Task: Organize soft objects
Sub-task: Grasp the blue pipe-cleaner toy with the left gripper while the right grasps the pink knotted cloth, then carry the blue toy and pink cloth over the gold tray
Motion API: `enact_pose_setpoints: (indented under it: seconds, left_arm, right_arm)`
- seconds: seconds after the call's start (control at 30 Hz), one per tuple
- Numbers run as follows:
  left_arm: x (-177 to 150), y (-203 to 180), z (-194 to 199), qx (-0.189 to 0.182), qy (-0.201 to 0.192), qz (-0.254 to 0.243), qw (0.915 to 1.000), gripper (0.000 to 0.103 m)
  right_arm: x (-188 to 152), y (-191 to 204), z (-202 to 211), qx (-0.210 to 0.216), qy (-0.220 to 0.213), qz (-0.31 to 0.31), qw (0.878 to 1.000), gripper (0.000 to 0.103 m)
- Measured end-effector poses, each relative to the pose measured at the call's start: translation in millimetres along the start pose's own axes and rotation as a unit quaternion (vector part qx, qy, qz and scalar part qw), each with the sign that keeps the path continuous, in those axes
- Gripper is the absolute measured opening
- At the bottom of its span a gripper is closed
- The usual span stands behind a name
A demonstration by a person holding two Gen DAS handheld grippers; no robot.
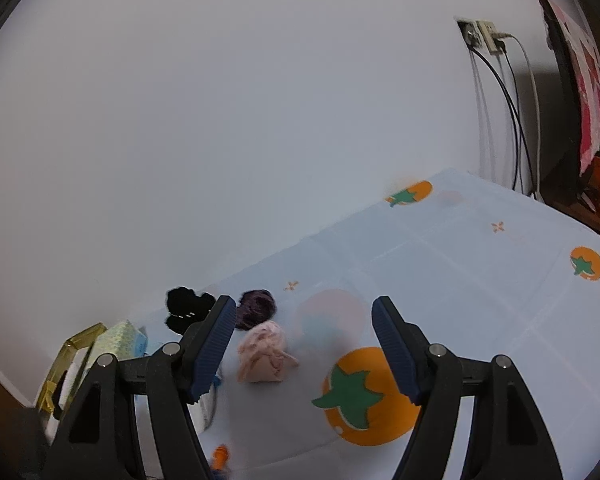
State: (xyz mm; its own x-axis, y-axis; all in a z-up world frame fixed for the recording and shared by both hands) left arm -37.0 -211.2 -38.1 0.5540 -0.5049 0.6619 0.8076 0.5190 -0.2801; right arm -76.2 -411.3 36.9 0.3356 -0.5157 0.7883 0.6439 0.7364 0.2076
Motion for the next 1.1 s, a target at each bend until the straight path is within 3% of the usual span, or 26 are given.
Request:
enact_pose_setpoints:
  seconds: [0.13,0.23,0.4,0.5,0.53,0.6,0.73,0.9,1.1]
  left_arm:
    - [14.6,13.1,48.7,-0.009,-0.086,0.013,0.9962,0.013]
    - [19.0,26.4,78.4,0.03,-0.132,0.021,0.9906,0.013]
    - [17.5,42.9,98.1,0.066,-0.155,0.041,0.9848,0.013]
    - [17.9,49.8,94.5,0.082,-0.153,0.044,0.9839,0.013]
    - [18.0,50.8,91.7,0.086,-0.151,0.045,0.9839,0.013]
    - [18.2,53.6,86.2,0.09,-0.144,0.047,0.9844,0.013]
    - [17.4,53.8,88.4,0.095,-0.142,0.04,0.9845,0.013]
    - [16.3,55.7,103.4,0.094,-0.156,0.037,0.9825,0.013]
    - [10.0,70.5,125.5,0.111,-0.167,0.035,0.9791,0.013]
  right_arm:
    - [-6.2,2.6,-17.1,0.0,0.028,0.013,1.0,0.072]
    - [-15.9,15.9,-34.5,0.006,0.061,0.039,0.997,0.072]
    - [-23.4,50.3,-72.3,0.002,0.107,0.08,0.991,0.072]
    - [-29.1,62.3,-93.9,-0.027,0.13,0.102,0.986,0.071]
    - [-31.7,64.2,-99.8,-0.032,0.139,0.109,0.984,0.054]
    - [-36.1,66.6,-104.8,-0.004,0.161,0.115,0.98,0.034]
    - [-36.6,63.1,-87.0,0.001,0.14,0.124,0.982,0.021]
    - [-32.8,57.9,-37.9,0.042,0.092,0.074,0.992,0.021]
    - [-47.8,81.6,14.2,0.058,0.035,0.069,0.995,0.021]
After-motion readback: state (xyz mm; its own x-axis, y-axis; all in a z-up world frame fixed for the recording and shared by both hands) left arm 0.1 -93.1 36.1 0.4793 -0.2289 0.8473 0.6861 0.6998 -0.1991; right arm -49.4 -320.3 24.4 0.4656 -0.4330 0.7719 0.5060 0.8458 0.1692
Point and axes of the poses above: each gripper's, at about its wrist camera, not at the fingertips, and z roughly against the way its jaws point, y to its left, x to its top, the point moved 3 cm from there along -z, roughly the way its jaws point, and after that the axes turned 12 degrees about -x, right-handed, at the moved point
